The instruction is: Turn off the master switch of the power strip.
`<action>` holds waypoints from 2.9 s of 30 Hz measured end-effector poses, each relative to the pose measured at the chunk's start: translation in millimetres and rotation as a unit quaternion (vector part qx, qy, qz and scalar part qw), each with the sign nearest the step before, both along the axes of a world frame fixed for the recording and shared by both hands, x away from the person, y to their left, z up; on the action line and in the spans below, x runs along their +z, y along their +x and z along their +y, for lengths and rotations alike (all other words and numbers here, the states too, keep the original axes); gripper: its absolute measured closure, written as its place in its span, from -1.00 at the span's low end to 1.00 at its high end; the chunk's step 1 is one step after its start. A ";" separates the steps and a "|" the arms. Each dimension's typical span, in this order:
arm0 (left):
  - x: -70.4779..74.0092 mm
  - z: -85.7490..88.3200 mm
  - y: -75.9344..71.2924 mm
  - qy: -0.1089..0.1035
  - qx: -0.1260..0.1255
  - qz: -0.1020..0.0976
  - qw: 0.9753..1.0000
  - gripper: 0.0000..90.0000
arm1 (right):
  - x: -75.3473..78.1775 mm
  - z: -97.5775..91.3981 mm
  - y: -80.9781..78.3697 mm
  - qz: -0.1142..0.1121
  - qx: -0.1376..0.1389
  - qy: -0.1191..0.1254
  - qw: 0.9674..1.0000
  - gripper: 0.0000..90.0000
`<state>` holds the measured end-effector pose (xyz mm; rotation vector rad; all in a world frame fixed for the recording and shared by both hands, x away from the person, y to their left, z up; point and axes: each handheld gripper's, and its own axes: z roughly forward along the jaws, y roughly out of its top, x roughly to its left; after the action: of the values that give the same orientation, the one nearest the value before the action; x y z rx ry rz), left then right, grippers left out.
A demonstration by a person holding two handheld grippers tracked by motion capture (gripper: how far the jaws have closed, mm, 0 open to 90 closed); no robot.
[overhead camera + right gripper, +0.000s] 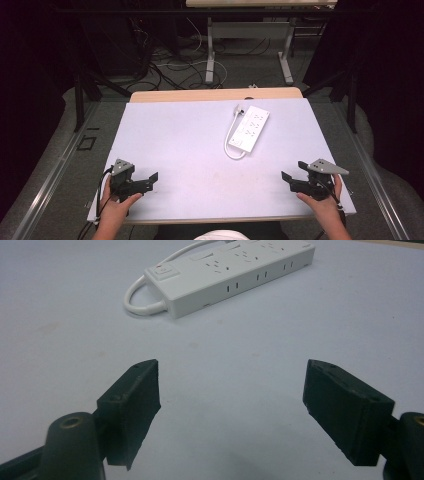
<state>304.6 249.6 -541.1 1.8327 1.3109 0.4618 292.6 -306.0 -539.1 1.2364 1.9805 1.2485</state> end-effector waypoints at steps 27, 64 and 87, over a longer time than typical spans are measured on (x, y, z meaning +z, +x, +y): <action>-1.2 -1.5 -2.9 0.010 0.006 0.001 1.000 -0.92 | 7.3 14.8 16.1 0.014 0.023 -0.037 0.999 -0.33; -0.2 1.4 -6.7 0.007 0.014 0.000 1.000 -0.91 | 54.8 53.3 57.4 0.024 0.084 -0.125 0.988 -0.25; -0.4 2.5 -6.1 0.010 0.012 0.002 1.000 -0.91 | 71.1 78.3 84.1 0.039 0.102 -0.141 0.984 -0.25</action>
<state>298.5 252.1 -541.5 1.8369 1.3366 0.4849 376.7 -227.8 -468.0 0.9774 2.2943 0.9768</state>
